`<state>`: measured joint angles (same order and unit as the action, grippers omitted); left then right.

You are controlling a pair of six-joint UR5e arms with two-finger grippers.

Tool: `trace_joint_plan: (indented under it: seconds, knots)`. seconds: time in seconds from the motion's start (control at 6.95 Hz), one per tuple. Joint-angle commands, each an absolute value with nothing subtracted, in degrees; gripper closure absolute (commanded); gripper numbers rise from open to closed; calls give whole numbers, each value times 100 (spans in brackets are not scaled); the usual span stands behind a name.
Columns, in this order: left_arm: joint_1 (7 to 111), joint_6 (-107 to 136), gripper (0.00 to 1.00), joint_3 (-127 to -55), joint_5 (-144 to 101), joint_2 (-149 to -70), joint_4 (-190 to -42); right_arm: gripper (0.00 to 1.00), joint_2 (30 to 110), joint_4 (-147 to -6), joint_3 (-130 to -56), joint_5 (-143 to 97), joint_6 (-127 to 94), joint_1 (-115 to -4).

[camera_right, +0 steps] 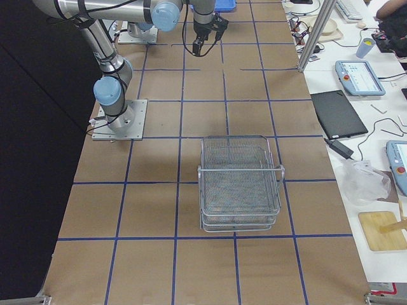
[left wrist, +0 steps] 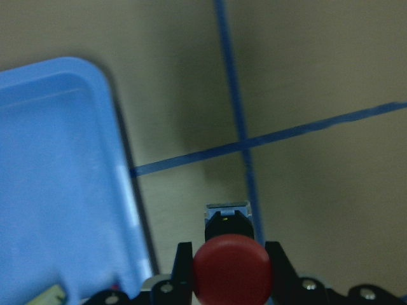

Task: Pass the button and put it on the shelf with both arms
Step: 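Lift the button with the left gripper while the right gripper rises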

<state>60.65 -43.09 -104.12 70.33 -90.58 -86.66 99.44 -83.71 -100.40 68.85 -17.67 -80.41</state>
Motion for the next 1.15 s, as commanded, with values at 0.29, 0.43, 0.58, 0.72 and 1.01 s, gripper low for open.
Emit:
trace_joint_plan:
  seconds: [0.29,0.43,0.58,0.72,1.01]
  knots:
    - [6407,-4140,79,-11299,3313,-8202,-10099,0,9590,-7761,-10072,3917,-3985,-7541]
    - [6459,-4114,79,-11703,2765,-7930,-10099,0,9476,-7613,-10081,3398,-4260,-7532]
    - [6547,-3948,80,-12220,1994,-7580,-10099,0,9274,-7298,-10090,3105,-4280,-7532]
    - [6609,-3650,81,-12600,1430,-7385,-10090,0,9125,-7043,-10081,2911,-4524,-7532]
    - [6985,-3604,81,-12910,734,-7234,-10037,0,8835,-6908,-10090,2349,-4562,-7524]
